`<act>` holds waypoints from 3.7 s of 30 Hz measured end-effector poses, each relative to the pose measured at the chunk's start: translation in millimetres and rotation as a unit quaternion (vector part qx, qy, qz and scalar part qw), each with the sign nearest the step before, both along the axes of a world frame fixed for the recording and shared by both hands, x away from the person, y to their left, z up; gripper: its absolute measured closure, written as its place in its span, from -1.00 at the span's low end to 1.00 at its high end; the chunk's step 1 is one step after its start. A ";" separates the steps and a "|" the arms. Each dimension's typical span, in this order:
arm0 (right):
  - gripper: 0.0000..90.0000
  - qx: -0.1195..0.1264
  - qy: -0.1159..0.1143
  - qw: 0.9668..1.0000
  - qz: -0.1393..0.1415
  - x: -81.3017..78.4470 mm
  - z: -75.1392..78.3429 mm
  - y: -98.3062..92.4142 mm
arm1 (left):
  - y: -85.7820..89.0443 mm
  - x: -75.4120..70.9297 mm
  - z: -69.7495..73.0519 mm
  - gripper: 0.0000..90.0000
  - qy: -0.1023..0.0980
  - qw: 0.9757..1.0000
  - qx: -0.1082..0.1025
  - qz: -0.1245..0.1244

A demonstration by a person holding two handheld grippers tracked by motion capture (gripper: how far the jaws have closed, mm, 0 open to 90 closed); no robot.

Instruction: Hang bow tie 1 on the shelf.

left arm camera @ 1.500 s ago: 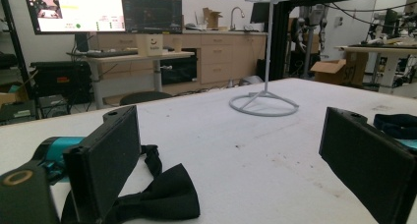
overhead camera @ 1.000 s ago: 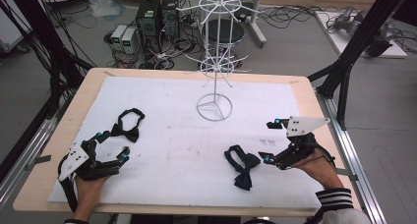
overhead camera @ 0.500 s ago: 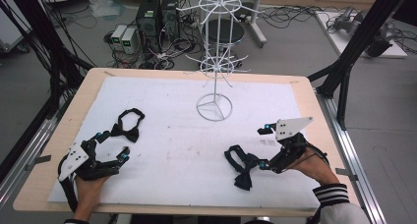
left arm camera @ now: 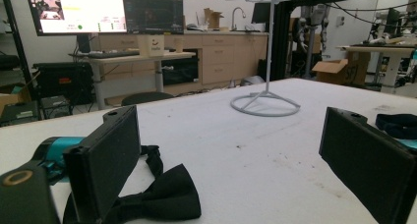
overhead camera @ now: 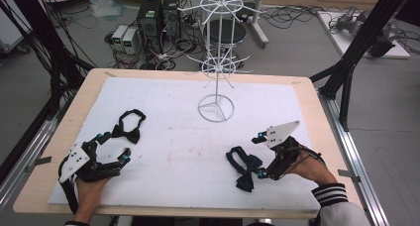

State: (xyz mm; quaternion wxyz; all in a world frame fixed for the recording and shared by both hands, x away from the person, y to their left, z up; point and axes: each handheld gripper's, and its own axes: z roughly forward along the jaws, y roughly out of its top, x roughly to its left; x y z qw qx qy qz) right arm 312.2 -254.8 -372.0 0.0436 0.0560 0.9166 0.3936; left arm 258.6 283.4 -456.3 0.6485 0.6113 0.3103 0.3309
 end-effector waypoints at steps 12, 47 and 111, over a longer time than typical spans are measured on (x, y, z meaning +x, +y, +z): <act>-0.93 -0.048 -0.001 0.998 0.033 2.7 -8.0 15.0 | -0.2 0.0 0.0 -0.80 0.000 1.000 0.000 0.001; -0.48 -0.196 0.005 0.974 0.116 3.1 -29.3 38.6 | 0.0 0.1 0.1 -0.80 0.002 1.000 0.000 0.001; 0.68 -0.151 -0.033 0.987 0.038 10.6 -9.9 31.4 | 0.4 0.0 -0.1 -0.80 0.001 1.000 -0.001 0.002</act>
